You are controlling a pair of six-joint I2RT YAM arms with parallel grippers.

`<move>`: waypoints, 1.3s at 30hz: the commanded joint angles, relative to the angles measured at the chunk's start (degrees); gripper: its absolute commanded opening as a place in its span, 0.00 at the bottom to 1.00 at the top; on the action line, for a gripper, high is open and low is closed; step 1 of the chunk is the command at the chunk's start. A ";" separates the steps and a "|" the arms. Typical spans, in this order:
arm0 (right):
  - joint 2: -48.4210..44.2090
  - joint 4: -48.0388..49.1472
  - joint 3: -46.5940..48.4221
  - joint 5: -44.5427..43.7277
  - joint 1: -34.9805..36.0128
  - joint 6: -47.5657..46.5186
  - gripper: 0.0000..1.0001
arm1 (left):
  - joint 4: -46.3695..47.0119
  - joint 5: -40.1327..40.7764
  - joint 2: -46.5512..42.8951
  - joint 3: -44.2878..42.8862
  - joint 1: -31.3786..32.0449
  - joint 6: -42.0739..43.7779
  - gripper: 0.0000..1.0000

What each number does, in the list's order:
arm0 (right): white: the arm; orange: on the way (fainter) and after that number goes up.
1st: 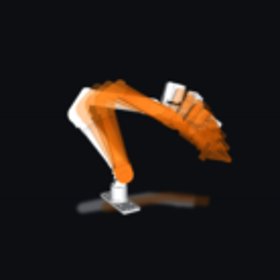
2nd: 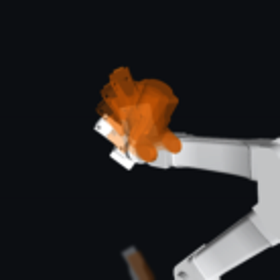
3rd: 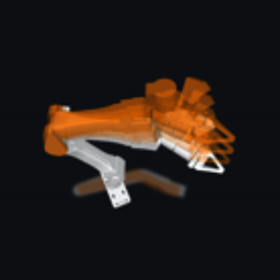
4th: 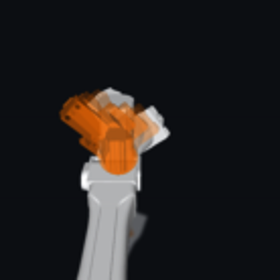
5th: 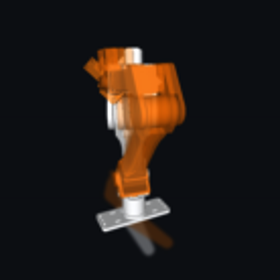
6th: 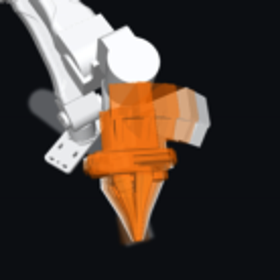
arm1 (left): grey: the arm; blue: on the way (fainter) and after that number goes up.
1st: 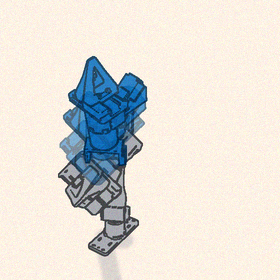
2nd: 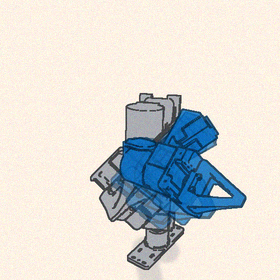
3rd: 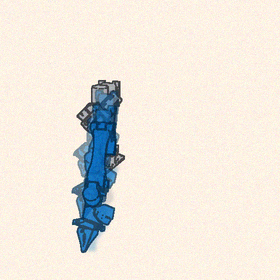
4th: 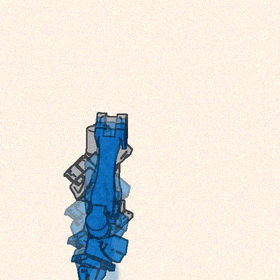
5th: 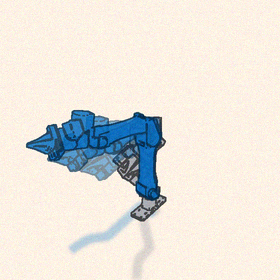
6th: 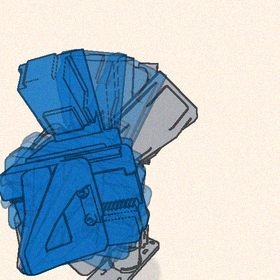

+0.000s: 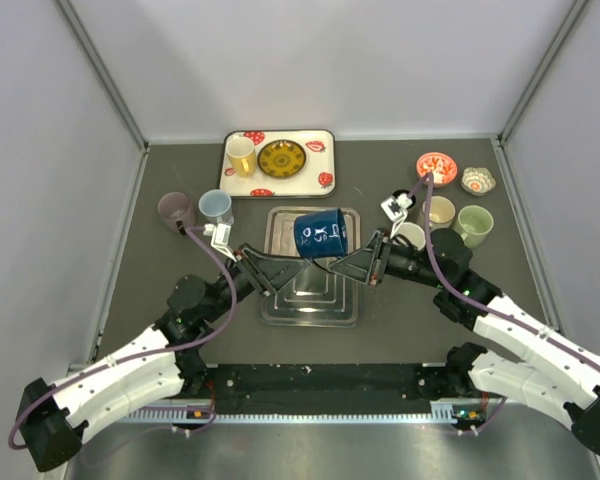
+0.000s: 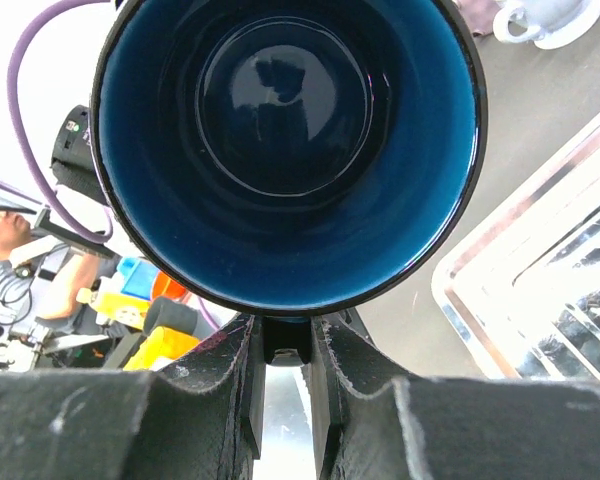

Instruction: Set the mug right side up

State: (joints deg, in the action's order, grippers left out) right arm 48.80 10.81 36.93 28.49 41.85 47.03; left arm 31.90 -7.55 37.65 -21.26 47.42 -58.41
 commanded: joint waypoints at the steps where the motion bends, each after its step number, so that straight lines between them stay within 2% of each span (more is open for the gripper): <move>1: -1.69 4.13 4.21 0.60 -0.10 -2.29 0.00 | 2.29 2.10 -1.00 -0.89 -0.22 1.55 0.53; 25: 0.86 -4.99 9.21 -3.70 1.22 -9.22 0.00 | -8.60 7.03 -7.59 -0.98 -0.40 6.46 0.52; 32: 0.95 -13.18 15.97 -4.41 1.92 -14.15 0.00 | -16.07 12.56 -11.10 -4.05 -0.57 11.12 0.52; 39: 4.46 -18.63 20.37 -10.30 6.06 -17.93 0.00 | -29.61 21.26 -14.62 -7.84 -0.57 13.06 0.50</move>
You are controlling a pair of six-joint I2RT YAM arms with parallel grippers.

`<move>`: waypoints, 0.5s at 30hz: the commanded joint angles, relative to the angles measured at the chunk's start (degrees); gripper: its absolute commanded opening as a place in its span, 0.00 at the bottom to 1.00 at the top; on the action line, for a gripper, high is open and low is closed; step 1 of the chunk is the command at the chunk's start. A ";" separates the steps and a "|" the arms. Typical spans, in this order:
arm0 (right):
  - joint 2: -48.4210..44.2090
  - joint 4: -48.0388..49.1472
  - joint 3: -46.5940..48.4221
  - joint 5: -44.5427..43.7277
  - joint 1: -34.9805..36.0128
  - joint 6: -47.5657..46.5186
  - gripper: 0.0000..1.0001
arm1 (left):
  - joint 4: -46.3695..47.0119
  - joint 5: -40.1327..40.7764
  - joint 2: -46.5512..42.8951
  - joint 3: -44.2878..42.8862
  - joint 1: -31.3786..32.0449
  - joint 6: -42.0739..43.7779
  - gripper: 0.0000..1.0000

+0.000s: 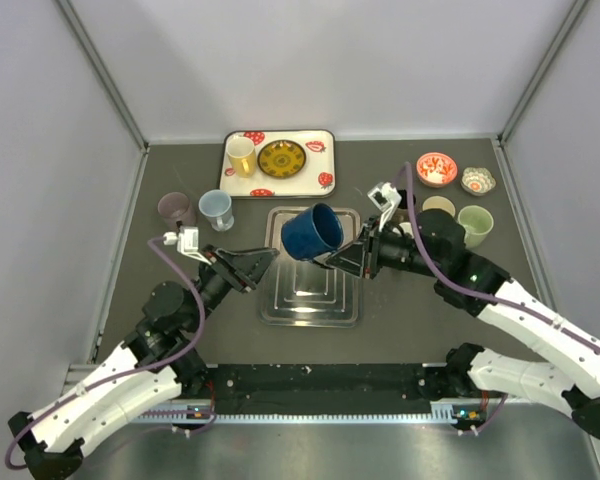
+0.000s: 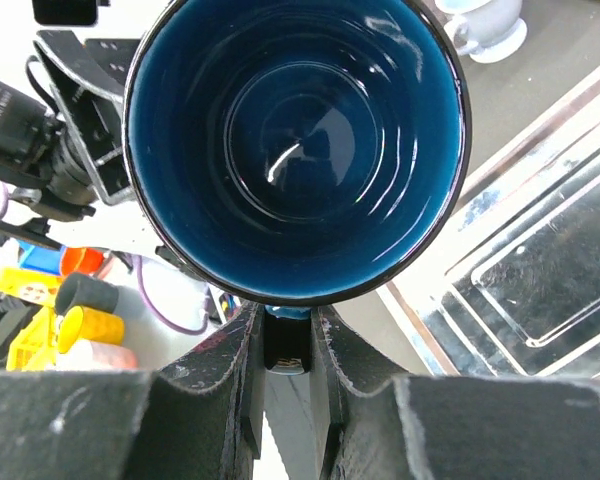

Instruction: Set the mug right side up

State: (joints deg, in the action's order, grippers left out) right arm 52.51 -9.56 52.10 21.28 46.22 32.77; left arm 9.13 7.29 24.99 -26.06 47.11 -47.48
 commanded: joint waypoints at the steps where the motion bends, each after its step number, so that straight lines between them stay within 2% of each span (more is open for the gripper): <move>1: 1.01 1.22 5.56 -3.95 1.68 -3.77 0.00 | -7.97 7.12 -2.40 -2.77 -0.27 2.31 0.50; 5: 0.93 -2.56 8.10 -8.61 1.68 -5.44 0.00 | -8.68 8.18 -4.51 -1.97 -0.35 2.48 0.50; 10: -1.09 -11.41 10.74 -18.79 1.68 -7.90 0.00 | -8.77 7.92 -4.17 -1.71 -0.27 2.84 0.50; 15: -1.45 -17.50 13.29 -24.96 1.60 -9.83 0.00 | -7.55 7.04 -2.76 -1.10 -0.27 3.01 0.49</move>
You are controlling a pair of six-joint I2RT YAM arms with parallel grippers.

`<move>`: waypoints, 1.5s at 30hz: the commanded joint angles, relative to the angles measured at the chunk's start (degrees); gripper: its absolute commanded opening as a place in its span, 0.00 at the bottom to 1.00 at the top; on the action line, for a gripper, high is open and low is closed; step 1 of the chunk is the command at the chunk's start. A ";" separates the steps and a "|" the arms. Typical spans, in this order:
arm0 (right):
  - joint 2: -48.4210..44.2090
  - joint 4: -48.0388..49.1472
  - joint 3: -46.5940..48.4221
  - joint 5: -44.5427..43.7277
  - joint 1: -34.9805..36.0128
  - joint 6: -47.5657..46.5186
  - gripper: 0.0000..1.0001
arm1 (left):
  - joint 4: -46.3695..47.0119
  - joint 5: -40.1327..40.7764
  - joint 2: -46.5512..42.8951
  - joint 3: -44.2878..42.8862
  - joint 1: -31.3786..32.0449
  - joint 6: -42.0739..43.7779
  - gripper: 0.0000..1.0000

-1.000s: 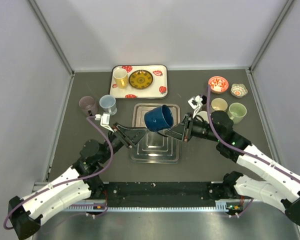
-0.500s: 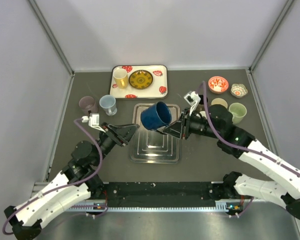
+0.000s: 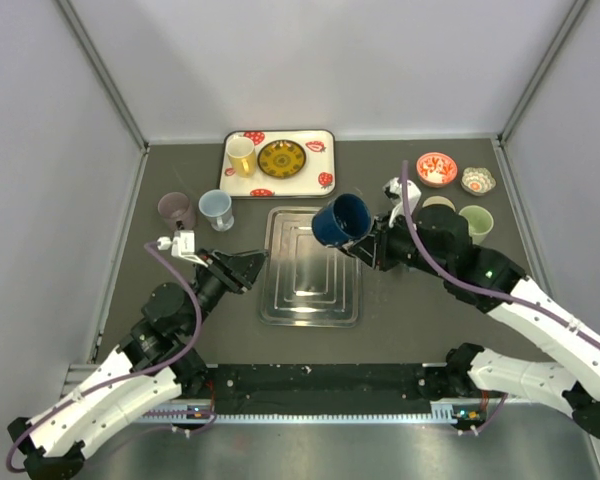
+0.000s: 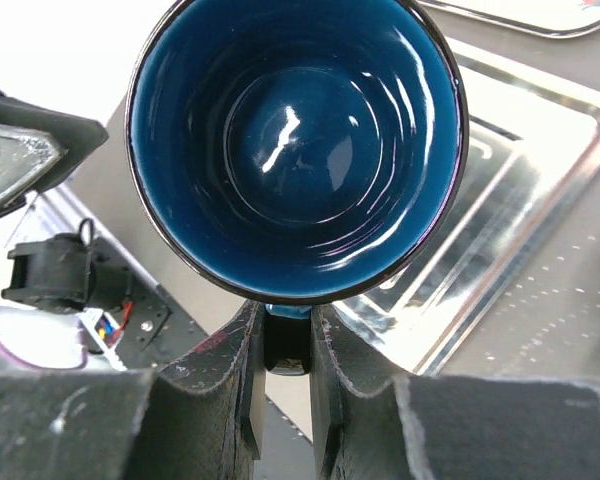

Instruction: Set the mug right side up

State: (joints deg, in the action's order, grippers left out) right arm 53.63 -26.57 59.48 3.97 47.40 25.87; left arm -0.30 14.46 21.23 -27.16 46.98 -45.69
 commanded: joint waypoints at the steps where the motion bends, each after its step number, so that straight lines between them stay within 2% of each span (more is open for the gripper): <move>1: -2.21 -1.81 6.17 -9.57 0.42 -3.02 0.00 | 1.96 -0.48 1.35 0.00 -0.14 1.13 0.49; 5: -0.98 -3.57 7.48 -13.98 -0.28 -2.67 0.00 | 2.67 -1.27 2.32 0.17 -0.14 1.04 0.49; 9: -0.63 -7.00 9.42 -16.62 -4.05 -3.19 0.00 | 2.58 -1.71 2.23 0.35 -0.14 1.22 0.49; 15: -6.07 -16.91 11.09 -20.91 -9.25 -5.47 0.00 | 2.14 -2.41 2.06 1.31 -0.14 1.04 0.49; 20: -11.16 -24.49 7.23 -24.18 -10.22 -3.90 0.00 | 2.66 -2.77 2.41 2.28 -0.14 1.48 0.48; 27: -16.79 -28.54 -0.33 -28.13 -12.24 6.54 0.00 | 3.37 -3.91 2.93 2.46 -0.22 1.66 0.48; 35: -14.34 -33.90 -4.20 -34.02 -13.20 14.29 0.00 | 4.34 -6.37 5.22 2.46 -0.14 1.31 0.48; 45: -16.27 -33.29 -8.86 -31.93 -21.55 15.09 0.00 | 5.57 -5.50 2.15 4.83 -0.22 0.95 0.48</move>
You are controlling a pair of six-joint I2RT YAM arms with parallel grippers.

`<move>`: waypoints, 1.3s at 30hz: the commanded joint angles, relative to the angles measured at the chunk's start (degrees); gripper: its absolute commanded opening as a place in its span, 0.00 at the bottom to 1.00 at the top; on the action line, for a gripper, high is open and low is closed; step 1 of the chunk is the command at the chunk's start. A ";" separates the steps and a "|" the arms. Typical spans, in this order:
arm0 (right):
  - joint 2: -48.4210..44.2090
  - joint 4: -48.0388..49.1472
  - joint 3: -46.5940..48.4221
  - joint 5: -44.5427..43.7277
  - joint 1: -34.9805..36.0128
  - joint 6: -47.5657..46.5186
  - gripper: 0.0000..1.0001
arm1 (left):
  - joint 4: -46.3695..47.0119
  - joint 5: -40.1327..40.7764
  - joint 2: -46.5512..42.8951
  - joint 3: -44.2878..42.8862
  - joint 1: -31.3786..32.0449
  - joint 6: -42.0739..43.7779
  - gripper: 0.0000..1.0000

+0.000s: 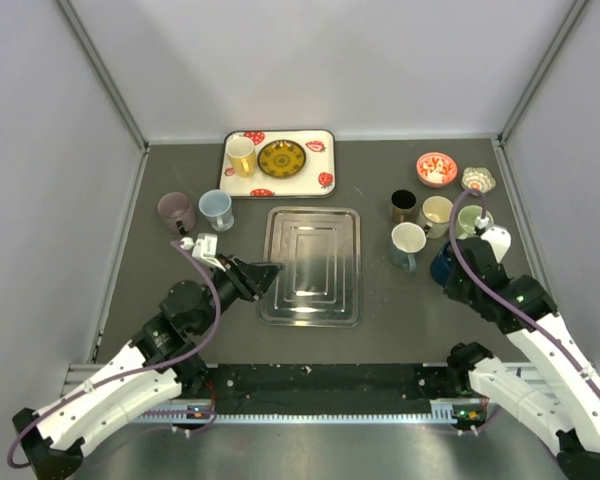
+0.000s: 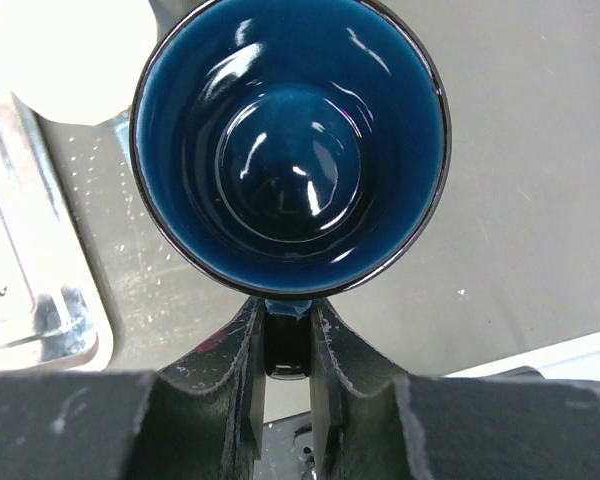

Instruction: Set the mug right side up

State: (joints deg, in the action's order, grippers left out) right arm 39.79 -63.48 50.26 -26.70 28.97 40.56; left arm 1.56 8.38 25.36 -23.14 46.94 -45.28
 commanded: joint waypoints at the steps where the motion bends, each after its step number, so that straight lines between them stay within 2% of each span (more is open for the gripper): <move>1: -2.61 3.63 0.28 -0.82 -4.44 0.14 0.00 | 3.01 1.28 -2.25 0.64 -0.18 0.71 0.48; 13: -2.16 7.14 1.42 2.44 -6.91 -1.09 0.00 | 1.78 1.81 -1.90 0.55 -0.18 1.42 0.48; 19: -0.34 8.37 12.22 2.09 -7.00 -6.97 0.00 | 2.39 2.34 -0.50 0.37 -0.18 2.30 0.48; 28: 13.90 18.11 21.10 10.17 -5.43 -11.46 0.00 | 2.92 2.25 2.50 -0.24 -0.18 1.86 0.48; 32: 21.89 22.69 24.79 9.21 -1.82 -12.95 0.00 | 2.39 2.87 2.93 -0.24 -0.27 1.86 0.48; 39: 37.97 27.71 36.73 11.23 -0.76 -14.89 0.00 | 1.43 4.01 4.52 -1.56 -0.27 3.18 0.48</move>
State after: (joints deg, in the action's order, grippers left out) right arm 73.28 -46.52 77.10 -15.94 27.66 27.86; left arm 1.78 11.29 28.80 -22.70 46.92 -43.55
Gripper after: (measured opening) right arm 0.185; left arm 0.481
